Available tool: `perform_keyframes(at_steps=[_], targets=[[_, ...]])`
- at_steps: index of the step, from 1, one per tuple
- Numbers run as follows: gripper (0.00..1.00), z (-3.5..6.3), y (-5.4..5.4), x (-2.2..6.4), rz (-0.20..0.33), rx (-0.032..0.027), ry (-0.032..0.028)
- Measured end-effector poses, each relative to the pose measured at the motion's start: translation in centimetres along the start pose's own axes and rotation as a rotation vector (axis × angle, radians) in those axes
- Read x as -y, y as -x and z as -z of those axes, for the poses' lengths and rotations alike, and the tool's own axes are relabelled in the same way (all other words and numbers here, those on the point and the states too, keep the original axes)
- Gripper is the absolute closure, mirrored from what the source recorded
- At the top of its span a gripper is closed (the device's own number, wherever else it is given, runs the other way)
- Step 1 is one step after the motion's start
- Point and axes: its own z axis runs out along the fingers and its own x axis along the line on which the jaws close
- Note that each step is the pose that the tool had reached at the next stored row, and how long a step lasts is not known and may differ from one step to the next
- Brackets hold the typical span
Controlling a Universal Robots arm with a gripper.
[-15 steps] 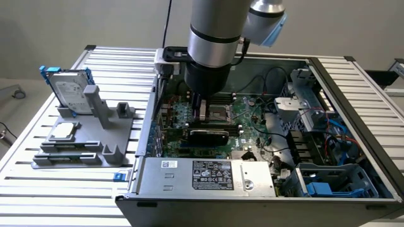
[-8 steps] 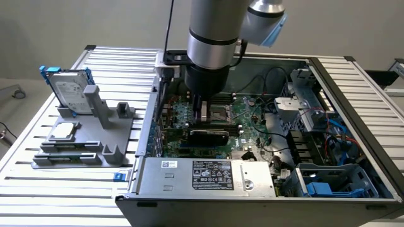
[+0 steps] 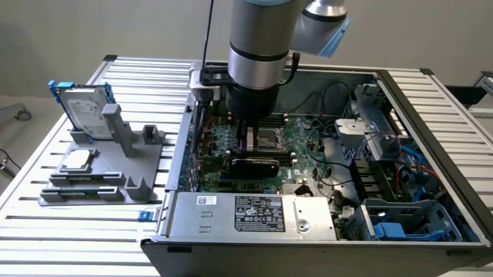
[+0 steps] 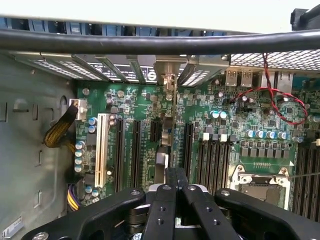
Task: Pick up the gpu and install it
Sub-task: 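Press down on the gpu until it lock into place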
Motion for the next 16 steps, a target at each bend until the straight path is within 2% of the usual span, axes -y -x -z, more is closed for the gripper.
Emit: perform_keyframes(at_steps=[16], targets=[[0.89, -0.13, 0.23, 0.02, 0.008, -0.0005, -0.0016]])
